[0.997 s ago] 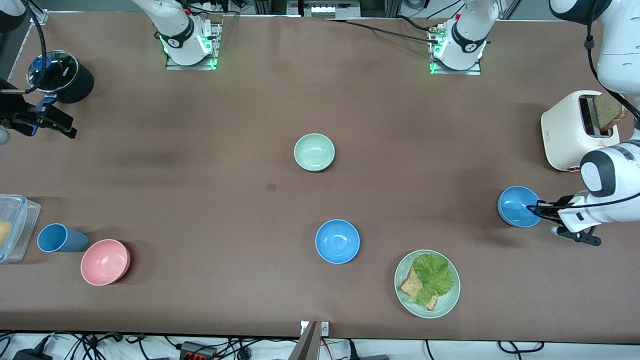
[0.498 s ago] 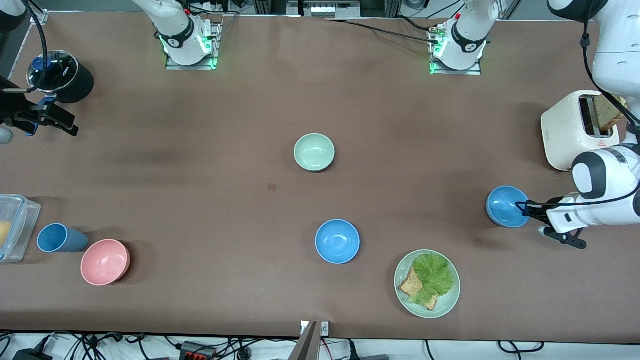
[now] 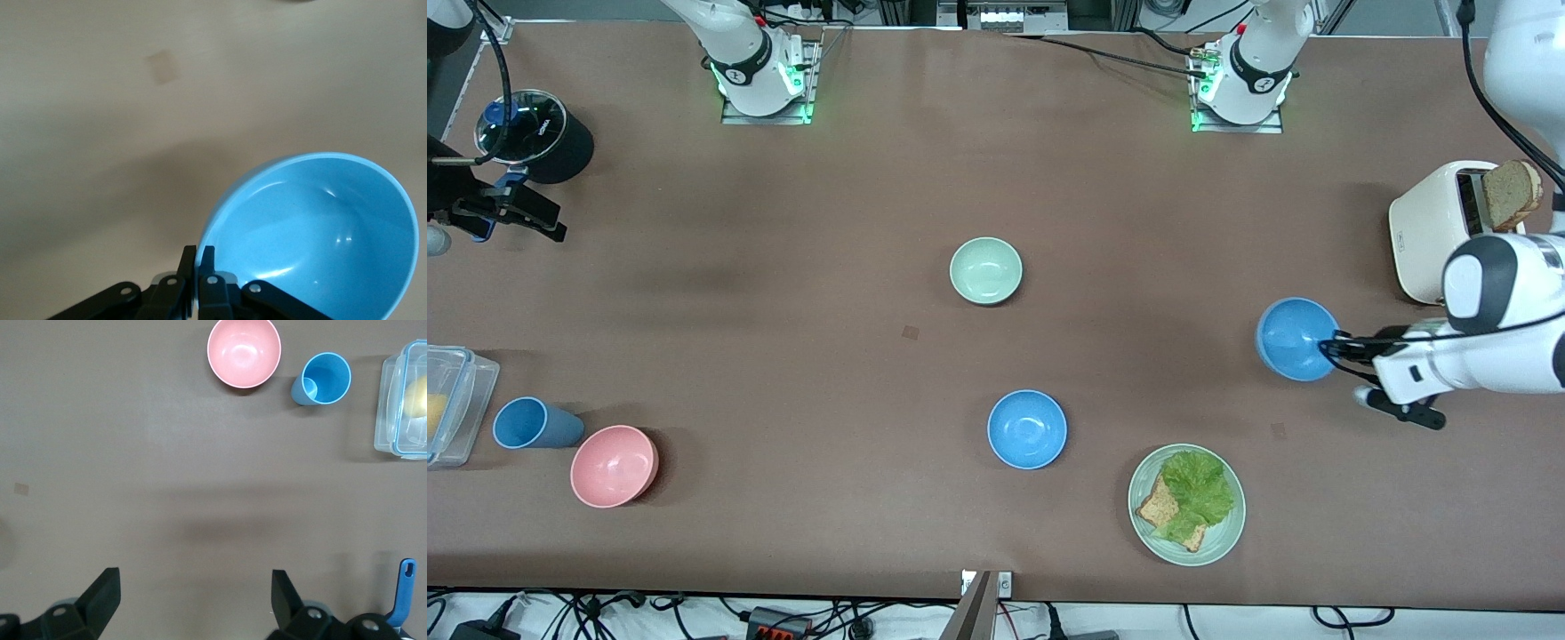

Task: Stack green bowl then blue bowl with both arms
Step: 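Lift the blue bowl with the left gripper over the green bowl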

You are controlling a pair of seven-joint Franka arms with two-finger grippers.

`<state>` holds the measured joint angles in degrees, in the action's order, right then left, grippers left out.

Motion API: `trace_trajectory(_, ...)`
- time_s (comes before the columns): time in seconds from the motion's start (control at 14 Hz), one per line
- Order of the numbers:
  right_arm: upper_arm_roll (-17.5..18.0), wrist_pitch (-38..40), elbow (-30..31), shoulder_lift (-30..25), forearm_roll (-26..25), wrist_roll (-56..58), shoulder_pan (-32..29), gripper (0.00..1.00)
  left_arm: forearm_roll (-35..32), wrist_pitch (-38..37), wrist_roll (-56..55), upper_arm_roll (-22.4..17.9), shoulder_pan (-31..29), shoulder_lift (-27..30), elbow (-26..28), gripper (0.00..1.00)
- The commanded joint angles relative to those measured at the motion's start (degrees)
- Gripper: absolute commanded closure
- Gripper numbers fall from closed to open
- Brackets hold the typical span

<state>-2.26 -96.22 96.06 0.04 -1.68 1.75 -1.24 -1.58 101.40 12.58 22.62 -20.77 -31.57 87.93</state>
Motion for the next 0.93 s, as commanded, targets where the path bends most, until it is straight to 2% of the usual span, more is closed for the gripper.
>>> trace_trajectory(0.0, 0.1, 0.6, 0.3, -0.9, 0.0, 1.5, -0.1, 0.0, 2.2, -3.0, -7.8, 4.3, -0.8, 2.9, 0.9, 1.0)
trace_trajectory(0.36, 0.1, 0.6, 0.2, -1.0, -0.1, 1.7, -0.1, 0.0, 2.8, -3.2, -29.0, 13.7, -0.6, 3.9, 1.7, 1.0)
trace_trajectory(0.57, 0.1, 0.4, -0.2, -0.9, -0.1, 3.6, -0.2, 0.0, 2.8, -0.5, -40.1, 18.5, 0.6, 3.4, 2.4, 1.0)
trace_trajectory(0.85, 0.1, 0.4, -0.1, -0.9, 0.0, 3.3, -0.1, 0.0, 2.8, 8.6, -53.9, 19.1, 8.0, 2.7, 5.7, 1.0)
